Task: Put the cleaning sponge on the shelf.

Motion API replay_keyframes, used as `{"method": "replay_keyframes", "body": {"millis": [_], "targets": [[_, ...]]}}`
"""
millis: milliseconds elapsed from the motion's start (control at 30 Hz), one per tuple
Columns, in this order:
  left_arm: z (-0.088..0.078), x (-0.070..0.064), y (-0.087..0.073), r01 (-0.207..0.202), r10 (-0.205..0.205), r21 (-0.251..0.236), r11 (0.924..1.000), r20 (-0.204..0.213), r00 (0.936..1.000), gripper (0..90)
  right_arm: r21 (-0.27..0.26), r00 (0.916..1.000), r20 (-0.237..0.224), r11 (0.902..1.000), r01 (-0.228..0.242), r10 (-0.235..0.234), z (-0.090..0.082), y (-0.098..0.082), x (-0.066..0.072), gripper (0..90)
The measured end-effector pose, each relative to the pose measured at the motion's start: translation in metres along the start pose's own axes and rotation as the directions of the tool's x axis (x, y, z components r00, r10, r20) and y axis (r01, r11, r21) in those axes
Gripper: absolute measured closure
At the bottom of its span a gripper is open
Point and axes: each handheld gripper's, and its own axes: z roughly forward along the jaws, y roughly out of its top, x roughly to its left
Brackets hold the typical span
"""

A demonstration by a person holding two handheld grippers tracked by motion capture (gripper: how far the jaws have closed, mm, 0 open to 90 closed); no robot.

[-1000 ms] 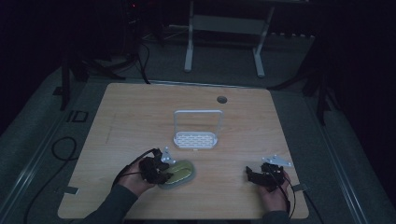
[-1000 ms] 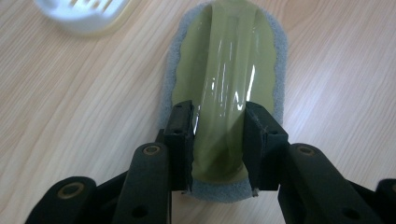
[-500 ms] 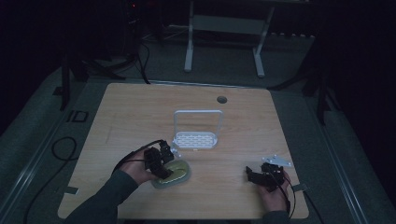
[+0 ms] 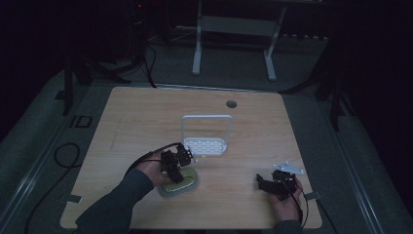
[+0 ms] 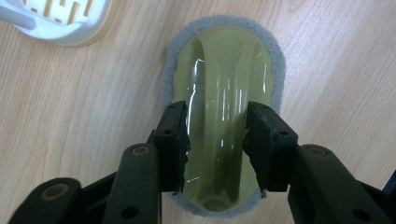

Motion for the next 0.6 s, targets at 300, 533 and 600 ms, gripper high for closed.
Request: {"method": "replay_keyframes", "body": {"millis": [300, 533, 600], "targets": [[0.0063, 0.0040, 0.0073, -0.019, 0.016, 0.076, 0.9969, 0.033, 0.9993, 63.2, 0.000, 1.0000, 0.000, 1.0000, 0.001, -0.001, 0.0000, 0.0000, 0.0000, 13.3], [0.0060, 0.0044, 0.0096, -0.043, 0.040, 0.109, 0.9932, 0.032, 0.9987, 70.9, 0.000, 1.0000, 0.000, 1.0000, 0.000, 0.000, 0.0000, 0.0000, 0.0000, 13.3], [0.0059, 0.0047, 0.0101, -0.050, 0.046, 0.125, 0.9909, 0.034, 0.9984, 71.2, 0.000, 1.0000, -0.001, 1.0000, 0.000, 0.000, 0.0000, 0.0000, 0.0000, 13.3]]}}
